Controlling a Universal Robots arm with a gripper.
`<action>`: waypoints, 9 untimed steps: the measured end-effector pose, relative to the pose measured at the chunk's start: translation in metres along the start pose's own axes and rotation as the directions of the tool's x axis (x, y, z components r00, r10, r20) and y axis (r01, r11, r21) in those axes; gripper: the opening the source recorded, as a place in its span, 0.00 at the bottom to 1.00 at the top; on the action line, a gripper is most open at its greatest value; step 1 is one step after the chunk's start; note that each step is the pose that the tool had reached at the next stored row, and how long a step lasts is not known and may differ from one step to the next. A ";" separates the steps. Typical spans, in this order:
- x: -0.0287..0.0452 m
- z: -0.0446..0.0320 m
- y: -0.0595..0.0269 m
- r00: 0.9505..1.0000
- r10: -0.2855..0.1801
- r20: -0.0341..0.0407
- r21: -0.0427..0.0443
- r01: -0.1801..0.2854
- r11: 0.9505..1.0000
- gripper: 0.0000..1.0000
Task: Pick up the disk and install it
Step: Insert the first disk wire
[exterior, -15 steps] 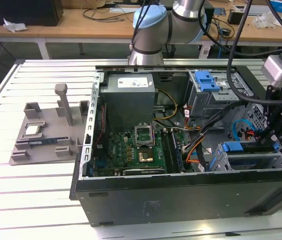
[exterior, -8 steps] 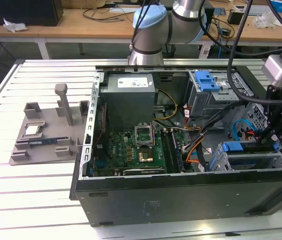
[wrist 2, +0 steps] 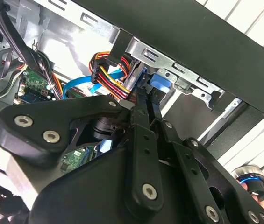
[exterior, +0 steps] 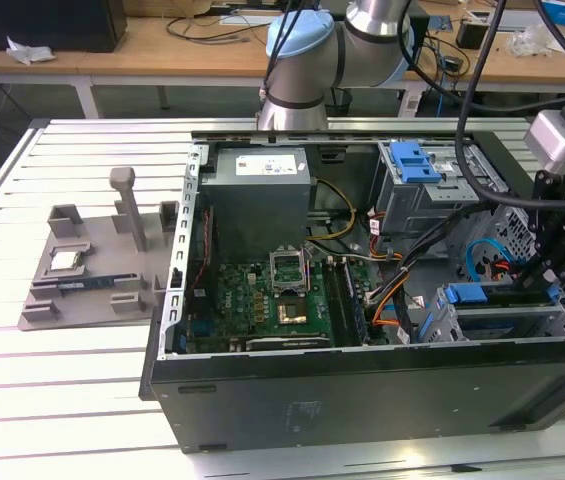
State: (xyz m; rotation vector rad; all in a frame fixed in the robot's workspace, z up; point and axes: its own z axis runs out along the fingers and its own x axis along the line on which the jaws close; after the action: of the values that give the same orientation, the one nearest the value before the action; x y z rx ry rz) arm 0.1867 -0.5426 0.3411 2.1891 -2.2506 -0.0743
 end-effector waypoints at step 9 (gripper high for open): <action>-0.0002 -0.0041 0.0000 1.000 0.001 0.004 -0.001 -0.001 1.000 0.17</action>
State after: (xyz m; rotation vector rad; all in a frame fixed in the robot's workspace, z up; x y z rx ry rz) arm 0.1868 -0.5425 0.3452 2.1896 -2.2531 -0.0793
